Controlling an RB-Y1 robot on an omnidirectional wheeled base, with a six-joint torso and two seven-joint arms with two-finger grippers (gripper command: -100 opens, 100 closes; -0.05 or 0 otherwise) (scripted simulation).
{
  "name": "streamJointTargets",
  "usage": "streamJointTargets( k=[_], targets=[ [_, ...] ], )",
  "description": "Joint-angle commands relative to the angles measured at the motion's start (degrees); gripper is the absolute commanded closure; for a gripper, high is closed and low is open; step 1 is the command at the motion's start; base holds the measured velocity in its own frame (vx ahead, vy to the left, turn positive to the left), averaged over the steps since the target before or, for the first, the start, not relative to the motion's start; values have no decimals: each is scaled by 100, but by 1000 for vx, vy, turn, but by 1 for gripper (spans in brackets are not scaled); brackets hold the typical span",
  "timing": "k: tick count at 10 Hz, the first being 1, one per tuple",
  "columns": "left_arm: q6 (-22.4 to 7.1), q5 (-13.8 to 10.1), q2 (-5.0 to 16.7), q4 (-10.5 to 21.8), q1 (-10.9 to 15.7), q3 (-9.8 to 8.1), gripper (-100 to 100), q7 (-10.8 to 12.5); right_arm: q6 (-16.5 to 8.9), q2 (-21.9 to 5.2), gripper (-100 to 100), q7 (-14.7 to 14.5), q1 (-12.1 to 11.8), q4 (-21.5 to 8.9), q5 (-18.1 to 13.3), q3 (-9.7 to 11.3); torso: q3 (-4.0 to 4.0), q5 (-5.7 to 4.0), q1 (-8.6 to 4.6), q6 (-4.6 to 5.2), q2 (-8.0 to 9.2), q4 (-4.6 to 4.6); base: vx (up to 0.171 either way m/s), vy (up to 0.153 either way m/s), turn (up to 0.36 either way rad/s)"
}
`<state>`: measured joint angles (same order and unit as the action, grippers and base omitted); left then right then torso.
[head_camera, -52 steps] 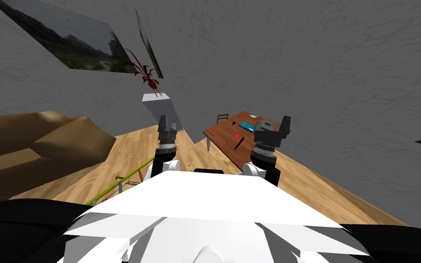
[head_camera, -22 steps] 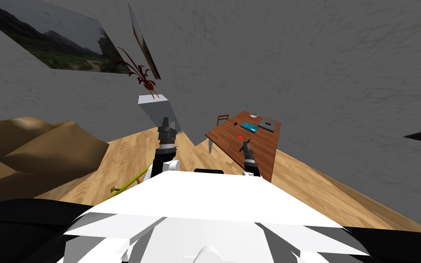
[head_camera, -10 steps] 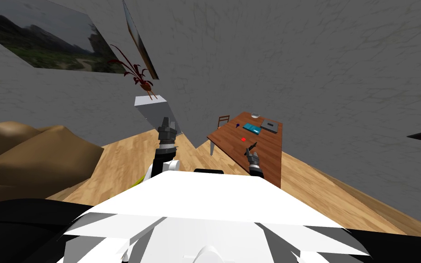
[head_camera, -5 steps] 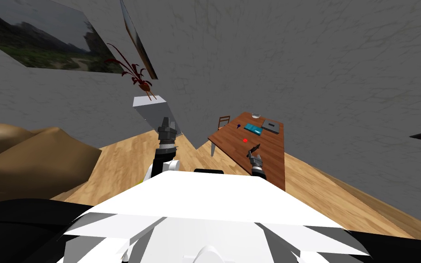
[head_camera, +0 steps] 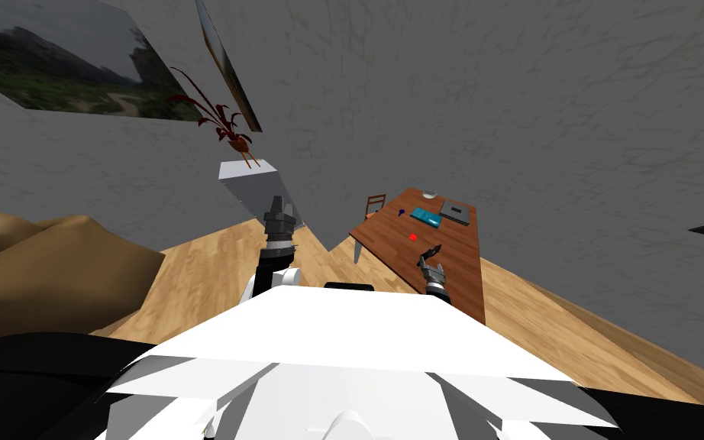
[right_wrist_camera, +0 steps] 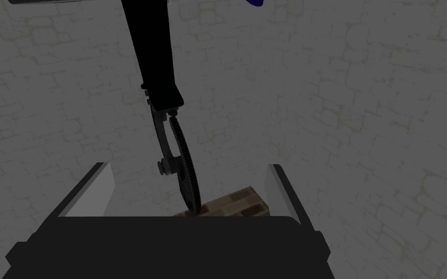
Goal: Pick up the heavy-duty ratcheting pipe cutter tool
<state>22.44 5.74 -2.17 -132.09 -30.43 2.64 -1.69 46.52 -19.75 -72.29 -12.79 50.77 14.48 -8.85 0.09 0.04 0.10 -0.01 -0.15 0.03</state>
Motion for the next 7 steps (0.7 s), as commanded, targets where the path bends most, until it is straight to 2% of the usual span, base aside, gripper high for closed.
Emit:
streamJointTargets(
  k=[1,3,4,5,6,7],
  targets=[
    [0,0,0,0,0,0,0,0,80,-77,-100,-283,130,-286,40,-116,0,0,0,0,0,0,62,42,-26],
    [0,0,0,0,0,0,0,0,80,-77,-100,-283,130,-413,40,-116,4,1,5,0,-8,1,45,40,-7],
    [0,0,0,0,0,0,0,0,146,-147,-100,-537,239,-568,78,-229,0,0,-1,0,1,0,51,41,-35],
    [0,0,0,0,0,0,0,0,146,-147,-100,-537,239,-741,78,-229,2,0,1,1,-4,0,61,52,-15],
    [0,0,0,0,0,0,0,0,209,-215,-100,-766,346,-1011,115,-341,4,1,5,0,-7,1,92,76,-19],
    [0,0,0,0,-1,0,0,0,209,-215,-100,-778,346,-1053,115,-341,9,3,13,0,-17,3,70,62,-17]
  ],
)
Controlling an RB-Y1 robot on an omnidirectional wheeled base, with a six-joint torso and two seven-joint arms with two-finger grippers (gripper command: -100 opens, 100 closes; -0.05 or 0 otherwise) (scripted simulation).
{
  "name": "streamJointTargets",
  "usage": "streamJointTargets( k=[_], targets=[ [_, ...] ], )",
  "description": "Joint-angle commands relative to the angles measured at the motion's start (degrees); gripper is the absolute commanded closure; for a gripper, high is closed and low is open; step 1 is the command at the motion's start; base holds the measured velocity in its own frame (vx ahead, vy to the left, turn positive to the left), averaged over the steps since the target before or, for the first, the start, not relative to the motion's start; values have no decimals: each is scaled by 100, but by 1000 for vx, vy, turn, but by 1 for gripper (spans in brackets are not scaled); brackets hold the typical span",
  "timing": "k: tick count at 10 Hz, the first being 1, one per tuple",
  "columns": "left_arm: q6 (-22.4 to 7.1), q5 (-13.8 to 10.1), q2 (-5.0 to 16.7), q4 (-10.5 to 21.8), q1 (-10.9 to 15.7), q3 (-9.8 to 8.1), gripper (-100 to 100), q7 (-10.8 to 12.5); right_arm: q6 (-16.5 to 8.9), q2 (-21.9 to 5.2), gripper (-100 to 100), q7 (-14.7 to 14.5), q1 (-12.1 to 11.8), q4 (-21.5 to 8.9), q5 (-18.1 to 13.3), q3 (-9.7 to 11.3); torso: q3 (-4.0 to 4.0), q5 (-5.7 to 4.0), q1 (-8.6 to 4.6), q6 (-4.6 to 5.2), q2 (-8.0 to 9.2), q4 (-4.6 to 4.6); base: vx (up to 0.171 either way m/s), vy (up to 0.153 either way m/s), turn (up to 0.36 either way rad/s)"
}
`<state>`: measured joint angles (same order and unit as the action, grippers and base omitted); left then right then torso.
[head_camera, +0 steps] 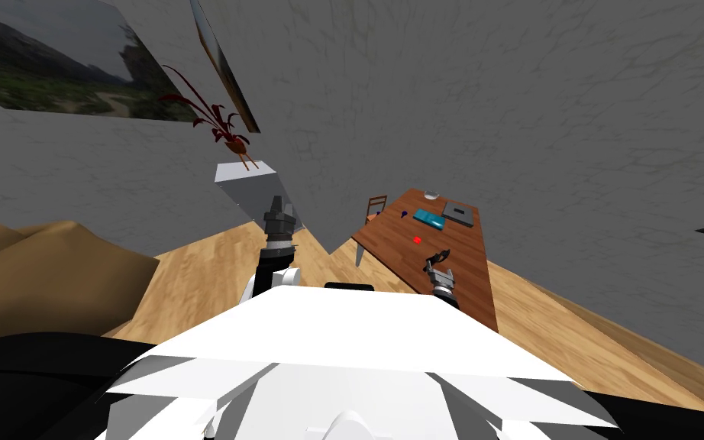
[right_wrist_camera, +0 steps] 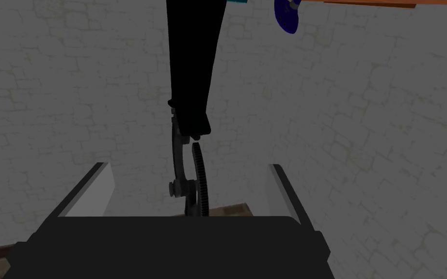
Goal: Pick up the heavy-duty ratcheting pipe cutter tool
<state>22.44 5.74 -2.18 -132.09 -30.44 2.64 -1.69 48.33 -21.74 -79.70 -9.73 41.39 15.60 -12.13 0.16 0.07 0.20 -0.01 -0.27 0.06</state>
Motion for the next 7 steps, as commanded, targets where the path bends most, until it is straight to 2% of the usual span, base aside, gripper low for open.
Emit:
streamJointTargets(
  k=[1,2,3,4,5,7],
  targets=[
    [0,0,0,0,0,0,0,0,87,-81,-100,-265,144,-286,39,-123,0,0,0,0,0,0,61,66,-23],
    [0,0,0,0,0,0,0,0,87,-81,-100,-265,144,-410,39,-123,-1,0,1,-1,1,-1,62,59,-15],
    [0,0,0,0,0,0,0,0,142,-142,-100,-477,244,-549,74,-232,-2,0,-1,1,4,-1,77,58,-33],
    [0,0,0,0,0,0,0,0,142,-142,-100,-477,244,-687,74,-232,0,0,-2,-1,-2,-1,69,50,-10],
    [0,0,0,0,0,0,0,0,142,-142,-100,-477,244,-687,74,-232,-1,-1,-5,0,1,0,28,27,1],
    [0,0,0,0,0,0,0,0,241,-251,-100,-846,428,-1091,137,-437,-6,-3,-10,0,10,-3,71,64,-24]
  ],
)
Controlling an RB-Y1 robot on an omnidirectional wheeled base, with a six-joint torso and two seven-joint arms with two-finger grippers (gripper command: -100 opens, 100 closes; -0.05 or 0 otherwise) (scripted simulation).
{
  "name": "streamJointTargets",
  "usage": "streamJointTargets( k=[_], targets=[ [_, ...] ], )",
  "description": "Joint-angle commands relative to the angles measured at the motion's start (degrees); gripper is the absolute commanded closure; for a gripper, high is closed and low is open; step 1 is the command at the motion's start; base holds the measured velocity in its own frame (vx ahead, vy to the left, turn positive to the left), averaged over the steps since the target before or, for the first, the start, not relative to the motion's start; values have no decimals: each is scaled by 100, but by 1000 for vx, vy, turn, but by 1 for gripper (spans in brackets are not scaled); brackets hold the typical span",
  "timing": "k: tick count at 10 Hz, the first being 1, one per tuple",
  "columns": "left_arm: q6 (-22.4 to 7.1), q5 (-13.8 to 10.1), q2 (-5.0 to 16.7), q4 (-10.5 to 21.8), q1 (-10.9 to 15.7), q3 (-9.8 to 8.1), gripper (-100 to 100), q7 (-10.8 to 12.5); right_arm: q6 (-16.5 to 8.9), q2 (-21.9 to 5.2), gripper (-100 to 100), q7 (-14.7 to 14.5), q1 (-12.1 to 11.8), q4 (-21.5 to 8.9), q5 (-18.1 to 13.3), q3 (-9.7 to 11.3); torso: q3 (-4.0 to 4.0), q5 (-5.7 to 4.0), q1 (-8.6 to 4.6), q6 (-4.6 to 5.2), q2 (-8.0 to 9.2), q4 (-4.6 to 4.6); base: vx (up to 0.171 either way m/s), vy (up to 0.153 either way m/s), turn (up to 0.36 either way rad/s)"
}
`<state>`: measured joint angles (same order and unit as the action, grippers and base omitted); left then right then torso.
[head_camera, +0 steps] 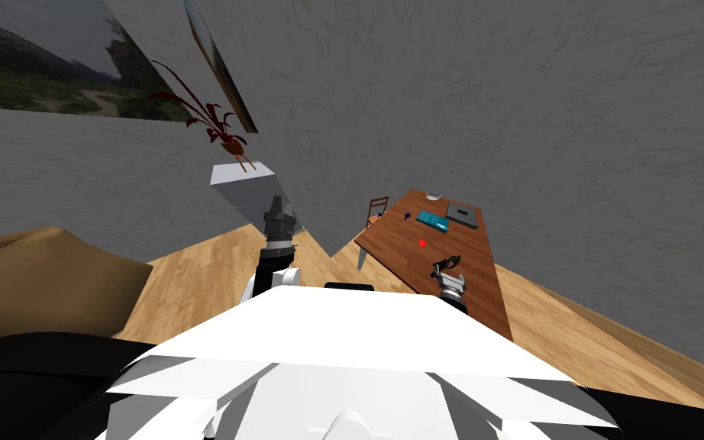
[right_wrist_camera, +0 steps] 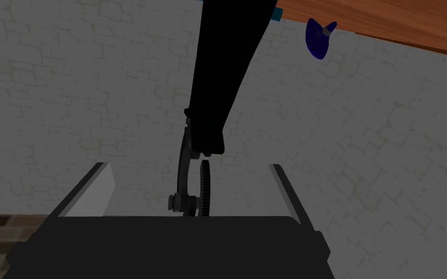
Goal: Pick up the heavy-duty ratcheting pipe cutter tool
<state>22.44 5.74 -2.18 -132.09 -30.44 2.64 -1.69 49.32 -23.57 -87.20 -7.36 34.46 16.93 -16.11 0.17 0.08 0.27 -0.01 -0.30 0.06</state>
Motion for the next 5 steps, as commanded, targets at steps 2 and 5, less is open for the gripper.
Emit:
streamJointTargets(
  k=[2,5],
  targets=[
    [0,0,0,0,0,0,0,0,141,-69,-100,-102,191,-439,4,-39,2,0,-5,-2,-2,1,60,45,-13],
    [0,0,0,0,1,0,0,0,184,-116,-100,-263,274,-699,33,-133,-12,-5,-24,1,22,-4,23,19,-12]
  ],
)
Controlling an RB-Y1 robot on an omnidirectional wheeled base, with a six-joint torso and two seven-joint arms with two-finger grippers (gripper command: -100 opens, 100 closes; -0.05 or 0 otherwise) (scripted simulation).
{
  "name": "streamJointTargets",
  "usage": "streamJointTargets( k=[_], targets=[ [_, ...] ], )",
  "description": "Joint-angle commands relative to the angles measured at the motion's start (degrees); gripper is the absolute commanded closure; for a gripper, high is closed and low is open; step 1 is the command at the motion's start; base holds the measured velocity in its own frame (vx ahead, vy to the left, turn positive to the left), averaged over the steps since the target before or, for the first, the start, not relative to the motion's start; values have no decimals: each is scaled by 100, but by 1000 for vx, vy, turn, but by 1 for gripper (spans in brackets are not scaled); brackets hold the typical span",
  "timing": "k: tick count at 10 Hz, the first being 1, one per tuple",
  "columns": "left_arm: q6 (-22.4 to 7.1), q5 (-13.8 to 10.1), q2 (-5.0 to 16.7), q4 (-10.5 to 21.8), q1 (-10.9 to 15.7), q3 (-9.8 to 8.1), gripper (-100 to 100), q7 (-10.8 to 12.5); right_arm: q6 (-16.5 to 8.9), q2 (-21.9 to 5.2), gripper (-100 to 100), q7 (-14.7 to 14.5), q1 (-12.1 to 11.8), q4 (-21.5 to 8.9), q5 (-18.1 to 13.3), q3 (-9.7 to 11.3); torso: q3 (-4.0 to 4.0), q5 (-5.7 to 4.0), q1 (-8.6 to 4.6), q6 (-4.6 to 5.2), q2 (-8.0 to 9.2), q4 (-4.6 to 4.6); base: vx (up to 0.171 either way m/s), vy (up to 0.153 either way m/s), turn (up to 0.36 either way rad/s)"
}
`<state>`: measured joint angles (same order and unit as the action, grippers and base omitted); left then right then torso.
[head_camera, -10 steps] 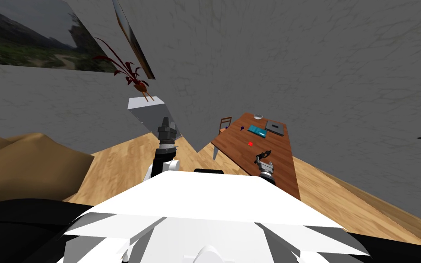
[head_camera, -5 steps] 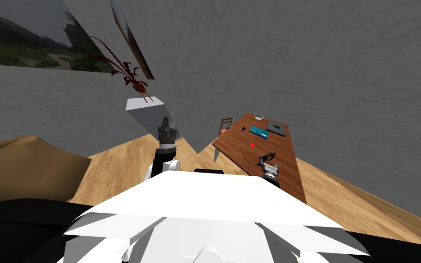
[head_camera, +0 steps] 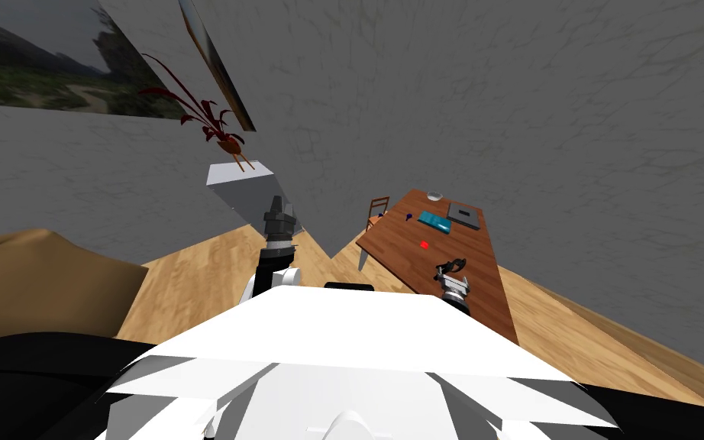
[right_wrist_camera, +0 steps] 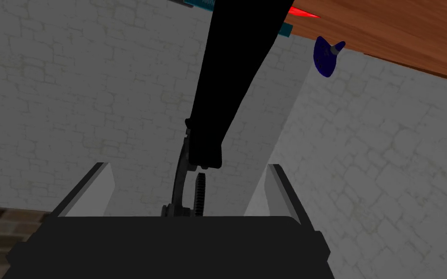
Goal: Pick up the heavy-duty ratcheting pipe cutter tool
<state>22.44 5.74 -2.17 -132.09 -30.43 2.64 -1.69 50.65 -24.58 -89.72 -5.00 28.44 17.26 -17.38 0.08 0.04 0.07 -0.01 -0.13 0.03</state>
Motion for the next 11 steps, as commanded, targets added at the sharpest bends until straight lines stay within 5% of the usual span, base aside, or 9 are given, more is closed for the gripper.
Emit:
streamJointTargets(
  k=[1,9,10,11],
  targets=[
    [0,0,0,0,0,0,0,0,90,-56,-100,-154,113,-286,26,-93,0,0,0,0,0,0,63,58,-16],
    [0,0,0,0,0,0,0,0,184,-169,-100,-535,325,-802,100,-346,5,2,6,0,-8,2,47,40,-14],
    [0,0,0,0,0,0,0,0,190,-172,0,-544,332,-816,100,-349,0,0,-3,0,2,0,0,0,0],
    [0,0,0,0,0,0,0,0,61,115,-100,-418,299,-528,-186,-521,-5,-1,-9,0,9,-2,40,-54,-309]
  ],
)
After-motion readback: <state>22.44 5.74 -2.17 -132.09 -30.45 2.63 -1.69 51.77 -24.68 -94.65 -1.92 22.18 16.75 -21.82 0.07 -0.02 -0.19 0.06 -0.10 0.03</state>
